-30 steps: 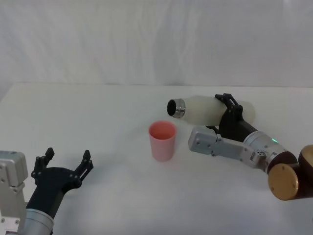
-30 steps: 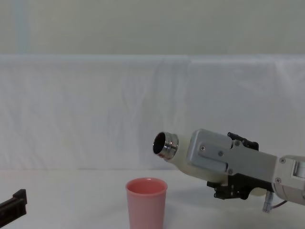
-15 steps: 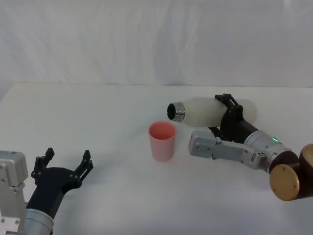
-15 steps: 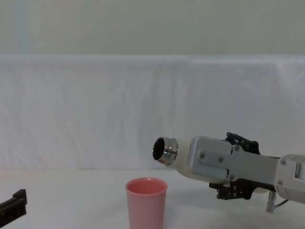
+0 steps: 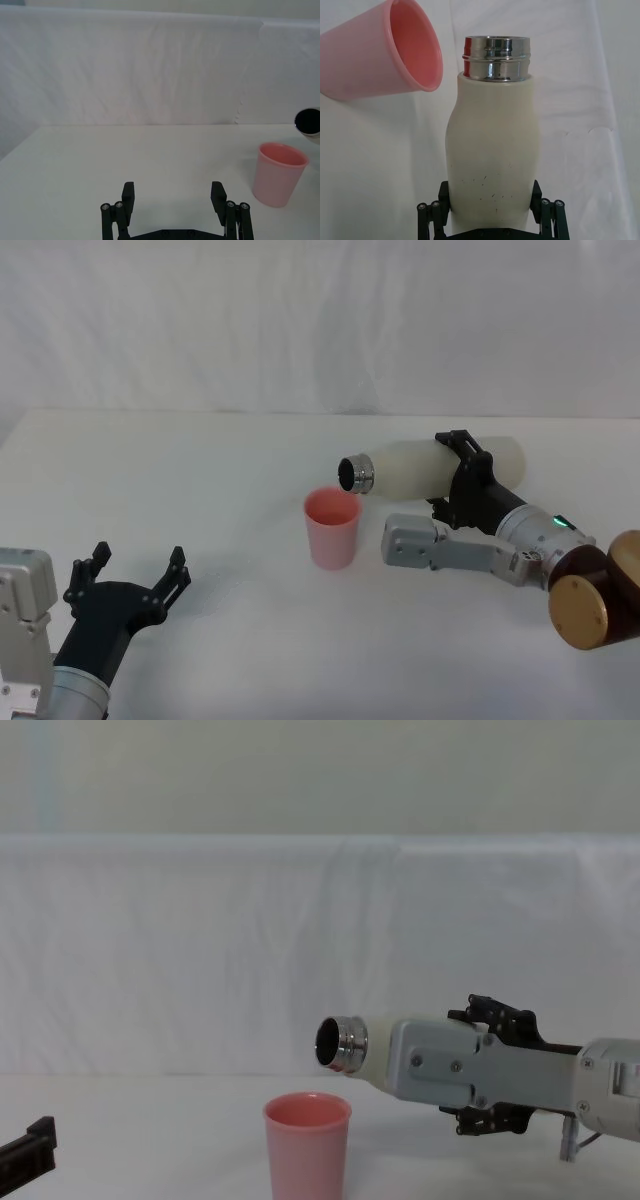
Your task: Grasp the thermos with one hand and pour water into the cup lid.
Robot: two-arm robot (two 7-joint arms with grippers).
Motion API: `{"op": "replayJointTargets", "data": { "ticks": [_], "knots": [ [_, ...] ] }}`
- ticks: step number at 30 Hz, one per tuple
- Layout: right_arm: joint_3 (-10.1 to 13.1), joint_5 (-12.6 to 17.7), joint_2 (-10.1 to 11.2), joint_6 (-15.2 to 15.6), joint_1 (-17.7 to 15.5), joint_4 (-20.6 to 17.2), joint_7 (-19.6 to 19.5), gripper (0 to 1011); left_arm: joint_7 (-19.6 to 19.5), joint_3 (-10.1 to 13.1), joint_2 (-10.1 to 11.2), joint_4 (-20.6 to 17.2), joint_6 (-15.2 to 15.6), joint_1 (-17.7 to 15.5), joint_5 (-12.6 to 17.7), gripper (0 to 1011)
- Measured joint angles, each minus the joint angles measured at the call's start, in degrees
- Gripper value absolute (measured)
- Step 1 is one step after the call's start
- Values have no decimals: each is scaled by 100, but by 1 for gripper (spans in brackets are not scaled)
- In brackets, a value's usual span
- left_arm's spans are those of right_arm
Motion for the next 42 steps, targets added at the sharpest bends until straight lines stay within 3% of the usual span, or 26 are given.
{"op": "replayJointTargets", "data": {
  "ticks": [42],
  "knots": [
    [-221, -415, 108, 152, 160, -13, 138, 951, 0, 0, 0, 0, 0, 0, 0, 1001]
  ]
}}
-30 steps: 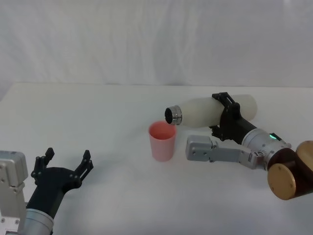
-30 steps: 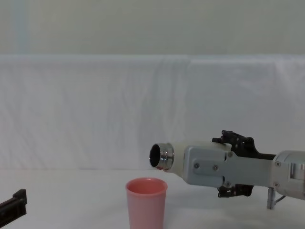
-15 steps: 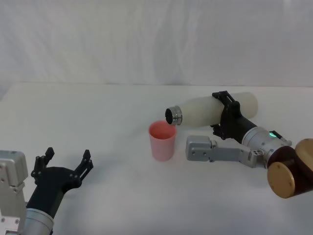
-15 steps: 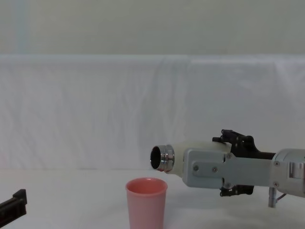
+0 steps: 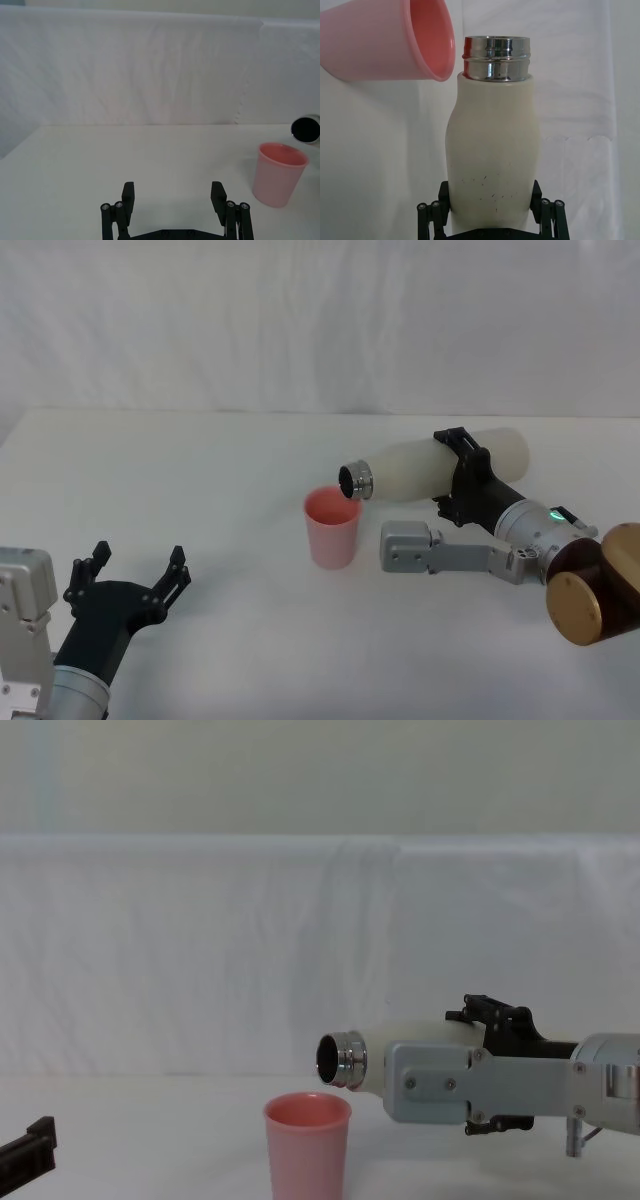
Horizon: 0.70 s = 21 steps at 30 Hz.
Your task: Grasp the thermos with one hand and pour water into the cup lid.
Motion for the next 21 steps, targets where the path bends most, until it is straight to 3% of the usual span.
{"op": "replayJointTargets", "data": {
  "ticks": [21],
  "knots": [
    [-103, -201, 65, 25, 84, -30, 24, 951, 0, 0, 0, 0, 0, 0, 0, 1001]
  ]
}}
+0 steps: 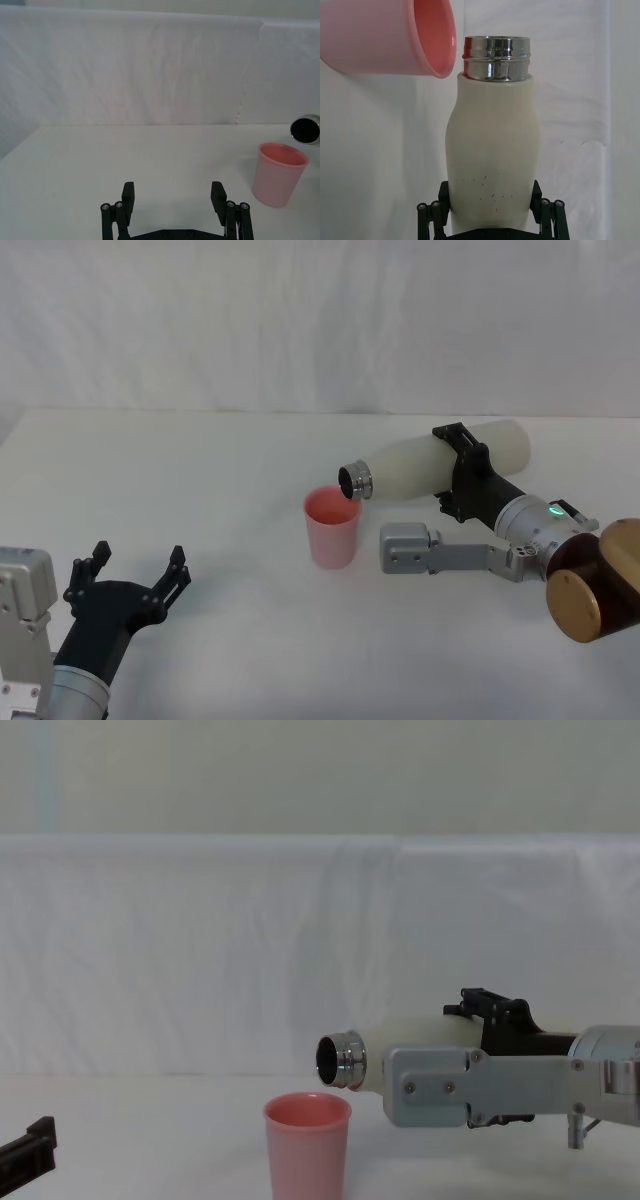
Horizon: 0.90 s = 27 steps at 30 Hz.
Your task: Grasp the thermos with one hand and pour water into the cup lid.
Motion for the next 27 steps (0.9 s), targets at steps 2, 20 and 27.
{"op": "replayJointTargets", "data": {
  "ticks": [2, 20, 27],
  "knots": [
    [-5, -11, 4, 2, 3, -1, 1, 951, 0, 0, 0, 0, 0, 0, 0, 1001],
    [-110, -228, 57, 46, 57, -12, 23, 951, 0, 0, 0, 0, 0, 0, 0, 1001],
    [-158, -316, 74, 58, 88, -5, 23, 951, 0, 0, 0, 0, 0, 0, 0, 1001]
  ]
}}
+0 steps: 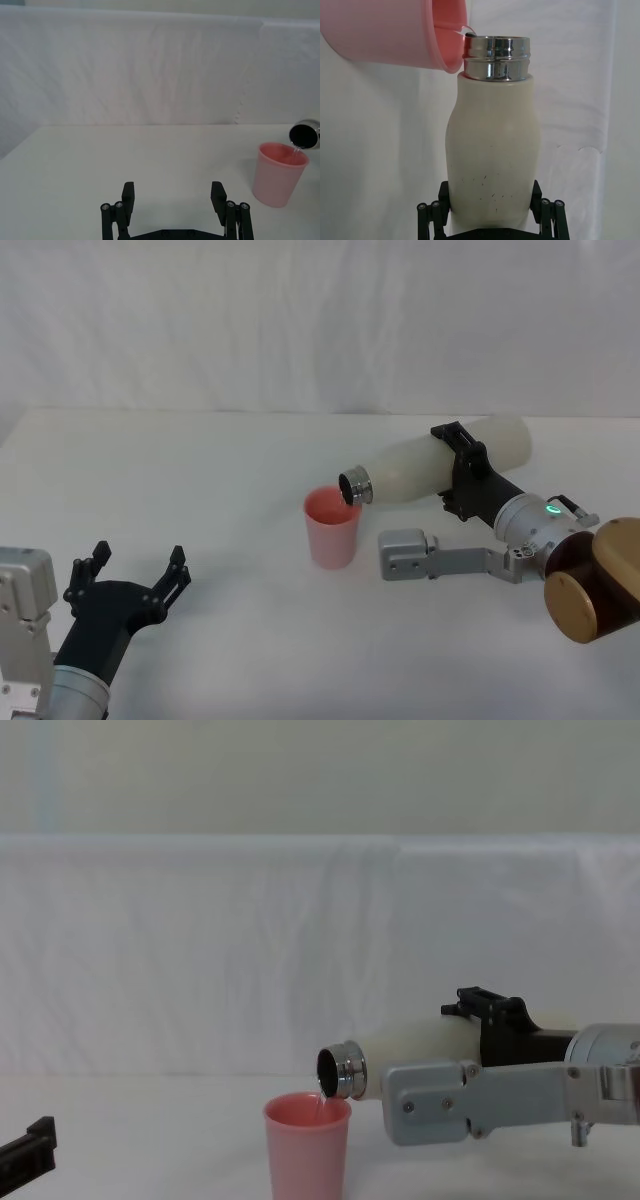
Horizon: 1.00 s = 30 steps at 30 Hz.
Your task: Grasp the thermos with one hand and pour water into the cup lid.
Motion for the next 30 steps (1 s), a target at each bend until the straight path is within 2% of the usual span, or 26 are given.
{"op": "replayJointTargets", "data": {
  "ticks": [30],
  "knots": [
    [-10, -52, 5, 7, 52, 33, 1, 951, 0, 0, 0, 0, 0, 0, 0, 1001]
  ]
}}
